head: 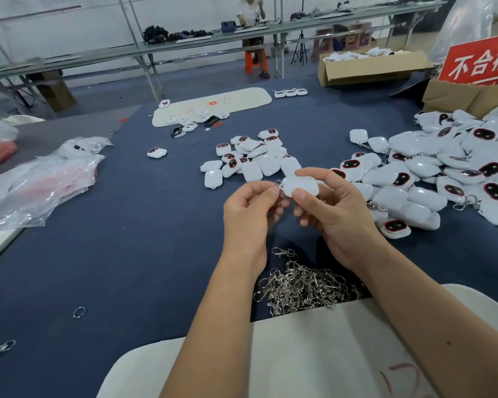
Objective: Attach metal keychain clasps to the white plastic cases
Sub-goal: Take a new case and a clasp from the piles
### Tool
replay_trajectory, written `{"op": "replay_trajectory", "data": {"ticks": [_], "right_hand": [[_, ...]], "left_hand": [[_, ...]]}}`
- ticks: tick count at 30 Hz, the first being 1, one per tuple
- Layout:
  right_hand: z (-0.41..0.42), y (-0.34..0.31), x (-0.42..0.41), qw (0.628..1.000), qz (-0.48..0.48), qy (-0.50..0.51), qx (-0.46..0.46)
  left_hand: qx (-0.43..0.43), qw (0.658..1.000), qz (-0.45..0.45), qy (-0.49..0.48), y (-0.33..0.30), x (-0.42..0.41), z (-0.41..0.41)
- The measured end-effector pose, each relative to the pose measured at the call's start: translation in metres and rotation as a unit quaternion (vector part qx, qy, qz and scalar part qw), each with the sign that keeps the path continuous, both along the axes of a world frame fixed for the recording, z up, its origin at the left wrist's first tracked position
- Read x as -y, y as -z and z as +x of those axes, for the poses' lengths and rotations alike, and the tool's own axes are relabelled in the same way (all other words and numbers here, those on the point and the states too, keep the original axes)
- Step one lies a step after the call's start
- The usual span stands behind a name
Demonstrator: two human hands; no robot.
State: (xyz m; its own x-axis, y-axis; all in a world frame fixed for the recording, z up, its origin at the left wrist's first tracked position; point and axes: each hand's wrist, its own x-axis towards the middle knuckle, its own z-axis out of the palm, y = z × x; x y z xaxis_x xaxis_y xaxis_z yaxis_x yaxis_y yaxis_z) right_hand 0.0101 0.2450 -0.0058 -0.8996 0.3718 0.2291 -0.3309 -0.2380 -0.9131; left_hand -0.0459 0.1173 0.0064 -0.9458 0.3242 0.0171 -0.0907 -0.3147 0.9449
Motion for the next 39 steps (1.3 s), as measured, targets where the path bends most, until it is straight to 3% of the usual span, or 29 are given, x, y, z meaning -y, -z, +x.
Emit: {"op": "replay_trajectory", "data": {"ticks": [6, 10, 12, 16, 21, 24, 27, 29, 34, 39], "right_hand": [[-0.002, 0.0, -0.001, 0.999, -0.048, -0.014, 0.011], [-0.003, 0.002, -0.002, 0.998, -0.054, -0.017, 0.009], [-0.003, 0.003, -0.003, 0.998, -0.054, -0.02, 0.006], [-0.004, 0.005, -0.004, 0.999, -0.051, 0.006, 0.009], [-0.006, 0.007, -0.007, 0.999, -0.007, 0.046, 0.013], [-0.007, 0.009, -0.006, 0.999, 0.0, 0.038, 0.009], [-0.007, 0.007, -0.005, 0.999, -0.035, 0.018, -0.005], [-0.007, 0.007, -0.006, 0.999, -0.044, 0.012, -0.008], [-0.008, 0.008, -0.003, 0.999, -0.034, 0.012, -0.01], [-0.007, 0.01, -0.005, 0.999, -0.033, 0.024, -0.002]], "left_hand": [[-0.045, 0.999, 0.005, -0.017, 0.0, -0.002, 0.001], [-0.073, 0.995, -0.036, -0.06, 0.002, -0.004, -0.001], [-0.126, 0.986, -0.077, -0.078, 0.005, -0.001, -0.002], [-0.336, 0.903, -0.259, -0.064, 0.009, 0.01, -0.012], [-0.399, 0.85, -0.344, -0.02, 0.011, 0.009, -0.01], [-0.333, 0.89, -0.309, -0.03, 0.013, 0.009, -0.011], [-0.213, 0.959, -0.182, -0.04, 0.01, 0.003, -0.009], [-0.136, 0.986, -0.084, -0.04, 0.007, -0.003, -0.005], [-0.087, 0.993, -0.032, -0.07, 0.007, -0.005, -0.004], [-0.218, 0.953, -0.188, -0.091, 0.01, -0.001, -0.008]]}}
